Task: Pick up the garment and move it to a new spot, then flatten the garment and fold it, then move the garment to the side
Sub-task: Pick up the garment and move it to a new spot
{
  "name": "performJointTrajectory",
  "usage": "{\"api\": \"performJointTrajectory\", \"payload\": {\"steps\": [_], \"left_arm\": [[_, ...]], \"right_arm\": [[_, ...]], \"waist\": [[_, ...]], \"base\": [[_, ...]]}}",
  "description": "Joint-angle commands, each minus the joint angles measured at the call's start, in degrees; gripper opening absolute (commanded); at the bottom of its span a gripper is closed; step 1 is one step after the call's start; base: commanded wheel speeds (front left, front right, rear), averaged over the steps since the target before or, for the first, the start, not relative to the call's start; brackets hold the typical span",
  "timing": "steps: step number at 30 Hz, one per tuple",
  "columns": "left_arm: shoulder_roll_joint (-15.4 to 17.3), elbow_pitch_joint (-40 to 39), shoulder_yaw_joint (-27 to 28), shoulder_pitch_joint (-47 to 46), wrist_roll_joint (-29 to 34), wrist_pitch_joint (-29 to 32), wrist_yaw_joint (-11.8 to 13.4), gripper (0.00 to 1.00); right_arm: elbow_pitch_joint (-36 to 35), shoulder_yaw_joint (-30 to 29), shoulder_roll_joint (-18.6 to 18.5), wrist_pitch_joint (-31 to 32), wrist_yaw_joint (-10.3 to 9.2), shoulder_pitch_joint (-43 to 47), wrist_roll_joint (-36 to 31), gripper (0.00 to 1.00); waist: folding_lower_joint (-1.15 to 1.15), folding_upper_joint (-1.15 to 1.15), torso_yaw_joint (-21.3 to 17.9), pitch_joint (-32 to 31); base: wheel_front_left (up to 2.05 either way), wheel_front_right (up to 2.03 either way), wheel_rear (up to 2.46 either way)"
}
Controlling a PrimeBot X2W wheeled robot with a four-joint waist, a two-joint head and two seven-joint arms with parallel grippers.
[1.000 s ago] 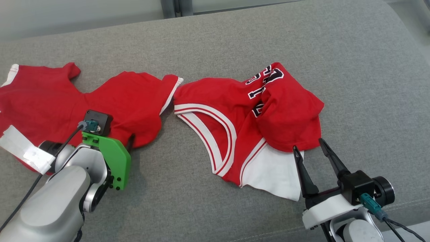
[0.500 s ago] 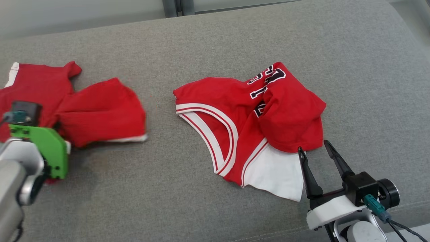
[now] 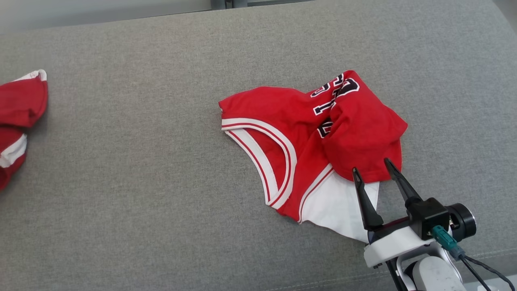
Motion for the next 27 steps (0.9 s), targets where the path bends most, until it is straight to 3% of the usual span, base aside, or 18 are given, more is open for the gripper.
{"api": "performJointTrajectory", "payload": {"steps": [1,5,17,18,19,20,21,27], "left_arm": [[1.21,2.21,1.04,-1.12,-0.42,-1.08,0.41,0.0],[1.37,4.6,1.31,-1.19,0.16,-2.95,1.13,0.0],[-9.0,12.86,3.0,3.1,-3.94,-12.33,-0.27,0.0],[-9.58,13.58,3.23,3.56,-4.57,-12.92,-0.49,0.11],[-10.09,14.19,3.47,3.87,-4.88,-13.67,-0.49,0.11],[-10.6,14.57,3.93,4.06,-5.67,-14.31,-0.76,0.73],[-11.06,14.91,4.25,4.42,-6.13,-14.51,-0.98,1.0],[-11.26,13.22,6.57,6.98,-10.0,-14.04,-3.79,1.0]], "right_arm": [[-0.12,0.05,-0.13,-0.2,-0.06,-0.72,-0.12,1.0],[0.07,0.29,-0.14,-0.2,-0.06,-1.02,0.07,1.0],[0.5,0.76,-0.14,-0.19,-0.06,-1.94,0.47,1.0],[0.47,0.55,-0.14,-0.2,-0.06,-1.83,0.4,1.0],[0.41,0.25,-0.14,-0.2,-0.06,-1.61,0.49,1.0],[0.37,0.03,-0.13,-0.2,-0.06,-1.3,0.52,1.0],[0.36,-0.18,-0.12,-0.2,-0.06,-0.95,0.5,1.0],[-1.17,-1.35,-0.14,-0.19,-0.06,0.75,-0.16,1.0]], "waist": [[0.0,0.0,-0.28,1.35],[0.0,0.0,-0.61,2.15],[0.0,0.0,-2.5,2.94],[0.0,0.0,-2.63,2.73],[0.0,0.0,-2.73,2.44],[0.0,0.0,-2.82,2.09],[0.0,0.0,-2.86,1.7],[0.0,0.0,-2.65,-1.53]], "base": [[0.0,0.0,0.0],[0.0,0.0,0.0],[0.0,0.0,0.0],[0.0,0.0,0.0],[0.0,0.0,0.0],[0.0,0.0,0.0],[0.0,0.0,0.0],[0.0,0.0,0.0]]}}
